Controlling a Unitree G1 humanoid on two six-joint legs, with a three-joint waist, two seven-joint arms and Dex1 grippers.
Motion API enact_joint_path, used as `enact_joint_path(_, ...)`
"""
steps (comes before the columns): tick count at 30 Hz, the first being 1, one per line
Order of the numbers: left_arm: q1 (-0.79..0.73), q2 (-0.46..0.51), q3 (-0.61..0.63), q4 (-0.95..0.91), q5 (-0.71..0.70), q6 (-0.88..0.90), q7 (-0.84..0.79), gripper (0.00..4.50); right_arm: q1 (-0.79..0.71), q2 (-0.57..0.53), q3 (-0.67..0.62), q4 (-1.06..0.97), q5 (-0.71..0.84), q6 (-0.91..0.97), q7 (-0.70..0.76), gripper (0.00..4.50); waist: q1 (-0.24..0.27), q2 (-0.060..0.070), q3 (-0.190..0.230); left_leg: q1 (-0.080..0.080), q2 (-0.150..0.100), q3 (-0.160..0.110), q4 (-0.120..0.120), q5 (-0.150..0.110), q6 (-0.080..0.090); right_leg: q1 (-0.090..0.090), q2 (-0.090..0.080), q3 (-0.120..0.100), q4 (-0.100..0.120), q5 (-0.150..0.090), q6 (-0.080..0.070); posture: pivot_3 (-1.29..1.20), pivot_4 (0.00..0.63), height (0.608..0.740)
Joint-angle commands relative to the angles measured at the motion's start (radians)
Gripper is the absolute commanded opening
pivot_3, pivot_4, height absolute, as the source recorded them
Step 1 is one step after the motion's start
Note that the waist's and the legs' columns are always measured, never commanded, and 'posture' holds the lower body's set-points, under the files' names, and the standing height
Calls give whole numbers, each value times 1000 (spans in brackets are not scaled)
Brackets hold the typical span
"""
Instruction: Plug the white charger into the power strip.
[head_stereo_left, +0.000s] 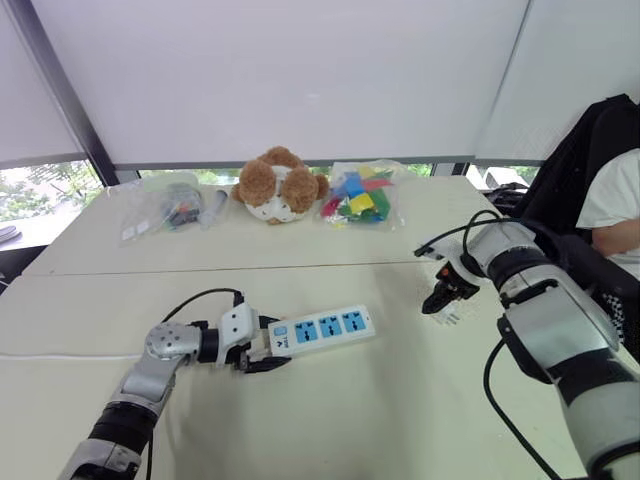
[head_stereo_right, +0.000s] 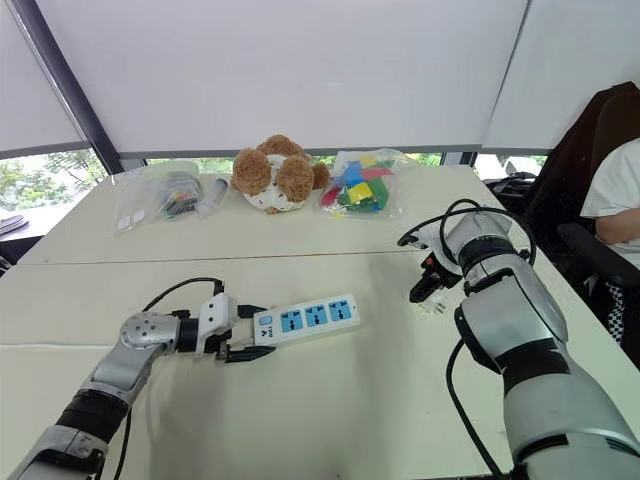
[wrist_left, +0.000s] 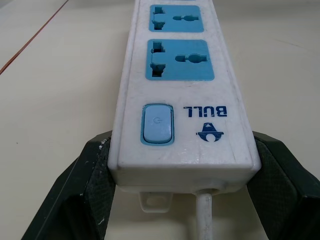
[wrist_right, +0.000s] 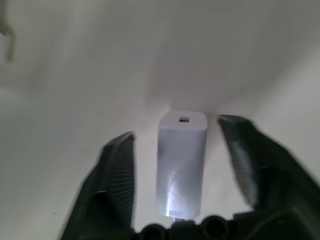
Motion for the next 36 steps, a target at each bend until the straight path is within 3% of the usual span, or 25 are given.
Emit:
enact_joint_path(1, 51, -13, -66, -3, 38, 16, -5, 3026, 0, 7, -2, 1, -36, -25, 11, 1078, -1, 1, -1, 0, 0, 0, 0, 0, 0, 0, 0, 0, 0, 0, 0, 0, 150, 739)
enact_joint_path(2, 55, -10, -66, -3, 39, 15, -3, 3026, -1, 9, -2, 1, -43, -31, 23, 723, -1, 1, -2, 0, 0, 0, 0, 0, 0, 0, 0, 0, 0, 0, 0, 0, 150, 739)
enact_joint_path(11, 29, -26, -73, 34, 43, 9, 4, 3026, -46, -26, -29, -36, -48, -87, 172, 727, -1, 3, -3, 0, 0, 0, 0, 0, 0, 0, 0, 0, 0, 0, 0, 0, 150, 739)
enact_joint_path(16, -31, -37, -77, 92, 30, 2, -55, 3026, -29, -68, -91, -159, 140, -208, 250, 727, 8, 4, -3, 1, -1, -1, 1, 0, 0, 1, 0, 0, 0, 0, 0, 0, 150, 739)
enact_joint_path(19, -102, -40, -77, 160, 19, -4, -132, 3026, 113, -153, -150, -455, 492, -171, 250, 727, 22, 3, -3, 1, -1, -1, 1, 0, 0, 2, 0, 0, 0, 0, 0, 0, 150, 739)
enact_joint_path(21, -157, -40, -80, 221, 16, -16, -183, 3026, 190, -169, -234, -591, 625, -93, 250, 727, 26, 3, -3, 0, -1, -4, 1, 0, 0, 4, 1, -1, -2, 0, 0, 0, 150, 739)
enact_joint_path(24, -246, -43, -82, 334, 21, -56, -255, 3026, 289, -114, -353, -711, 678, -75, 212, 727, 22, 3, -3, 0, -1, -4, 1, 0, 0, 4, 1, -1, -2, 0, 1, 0, 150, 739)
enact_joint_path(28, -376, -86, -35, 496, -17, -40, -302, 3026, 482, 2, -482, -907, 758, -141, 58, 727, 20, 2, -2, -1, -1, -6, 1, 0, 0, 3, 2, -2, -1, 0, 1, 0, 150, 739)
enact_joint_path(32, -414, -68, -32, 595, 12, -118, -359, 3026, 598, 80, -530, -1017, 796, -144, -39, 727, 16, 2, -2, -2, -1, -7, 1, 0, 0, 2, 2, -2, -1, -1, 1, 0, 150, 739)
enact_joint_path(36, -432, -63, -39, 617, 22, -142, -407, 3026, 680, 99, -548, -1038, 817, -190, -42, 727, 16, 2, -2, -2, -1, -7, 1, 0, 0, 1, 2, -2, -1, -1, 1, 0, 150, 739)
